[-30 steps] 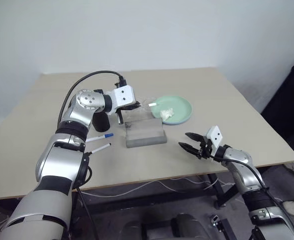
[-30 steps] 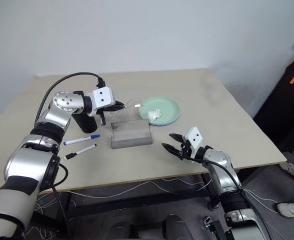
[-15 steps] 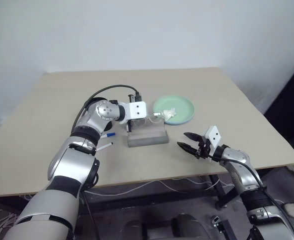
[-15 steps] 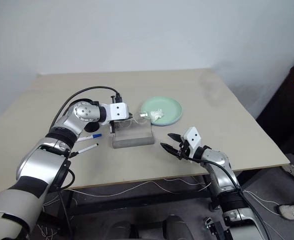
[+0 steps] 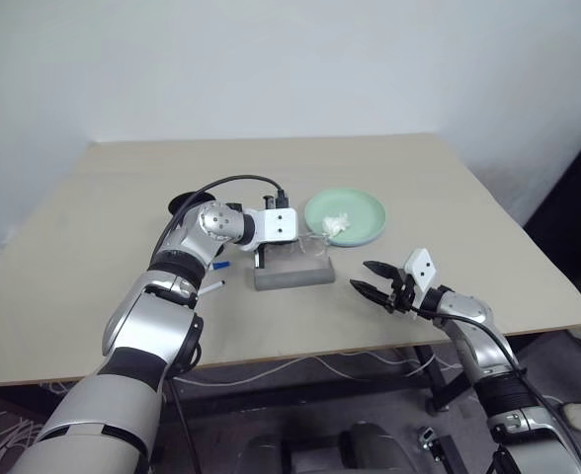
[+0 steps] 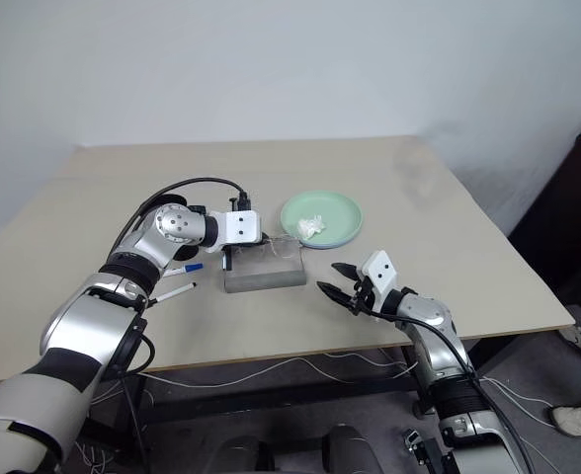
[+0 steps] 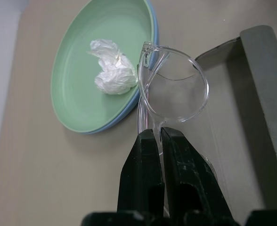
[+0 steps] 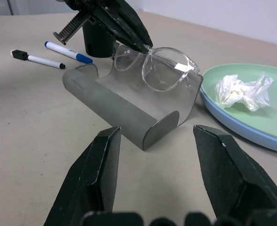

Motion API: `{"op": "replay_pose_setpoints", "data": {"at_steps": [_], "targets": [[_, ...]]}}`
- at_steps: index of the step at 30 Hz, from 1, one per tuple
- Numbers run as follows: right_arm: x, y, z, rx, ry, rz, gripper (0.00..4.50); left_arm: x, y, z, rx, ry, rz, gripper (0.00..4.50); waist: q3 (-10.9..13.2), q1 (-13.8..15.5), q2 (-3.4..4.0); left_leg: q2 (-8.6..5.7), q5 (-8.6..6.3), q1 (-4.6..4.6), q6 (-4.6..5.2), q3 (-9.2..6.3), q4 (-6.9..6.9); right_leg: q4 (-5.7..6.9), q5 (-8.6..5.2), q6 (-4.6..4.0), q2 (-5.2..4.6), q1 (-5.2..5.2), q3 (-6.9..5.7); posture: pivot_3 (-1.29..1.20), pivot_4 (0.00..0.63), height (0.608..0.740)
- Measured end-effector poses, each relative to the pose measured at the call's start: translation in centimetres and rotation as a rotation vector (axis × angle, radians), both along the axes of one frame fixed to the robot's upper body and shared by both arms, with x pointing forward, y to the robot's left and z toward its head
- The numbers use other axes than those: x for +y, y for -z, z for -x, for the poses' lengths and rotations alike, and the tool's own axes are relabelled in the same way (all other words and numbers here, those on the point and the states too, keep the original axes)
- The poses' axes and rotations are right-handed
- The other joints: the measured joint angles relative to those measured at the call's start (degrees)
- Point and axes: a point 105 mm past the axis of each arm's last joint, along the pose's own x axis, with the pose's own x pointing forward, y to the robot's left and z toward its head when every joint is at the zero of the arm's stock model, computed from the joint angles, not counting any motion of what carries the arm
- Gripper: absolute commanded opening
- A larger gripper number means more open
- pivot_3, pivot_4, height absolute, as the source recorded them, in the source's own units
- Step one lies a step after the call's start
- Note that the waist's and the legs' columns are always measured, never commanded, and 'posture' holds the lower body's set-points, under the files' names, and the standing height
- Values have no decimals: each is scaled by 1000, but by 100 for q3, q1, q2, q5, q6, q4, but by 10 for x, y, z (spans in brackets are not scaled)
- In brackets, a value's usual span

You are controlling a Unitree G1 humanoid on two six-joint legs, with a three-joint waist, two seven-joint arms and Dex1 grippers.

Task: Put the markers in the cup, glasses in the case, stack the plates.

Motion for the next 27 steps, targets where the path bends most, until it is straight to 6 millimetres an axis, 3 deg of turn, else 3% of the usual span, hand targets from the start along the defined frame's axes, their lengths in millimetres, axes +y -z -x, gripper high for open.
{"op": "replay_pose_setpoints", "data": {"at_steps": [16,19,27], "targets": [[-1,2,0,-3,2,5,2655,5,13,6,55,-5,-10,26,-3,0,3,0,-1,16,-1,0,0,0,-1,-2,-1,16,1,0,0,740],[-1,2,0,-3,3,6,2655,6,31,15,130,-6,7,26,-3,-3,-1,4,0,11,0,-3,2,3,-1,-3,1,11,-1,0,0,740],[-1,2,0,-5,1,6,2655,6,27,19,198,3,39,26,-7,-1,-1,2,-1,17,-1,-4,4,2,-1,-3,-1,20,-3,0,0,740]]}}
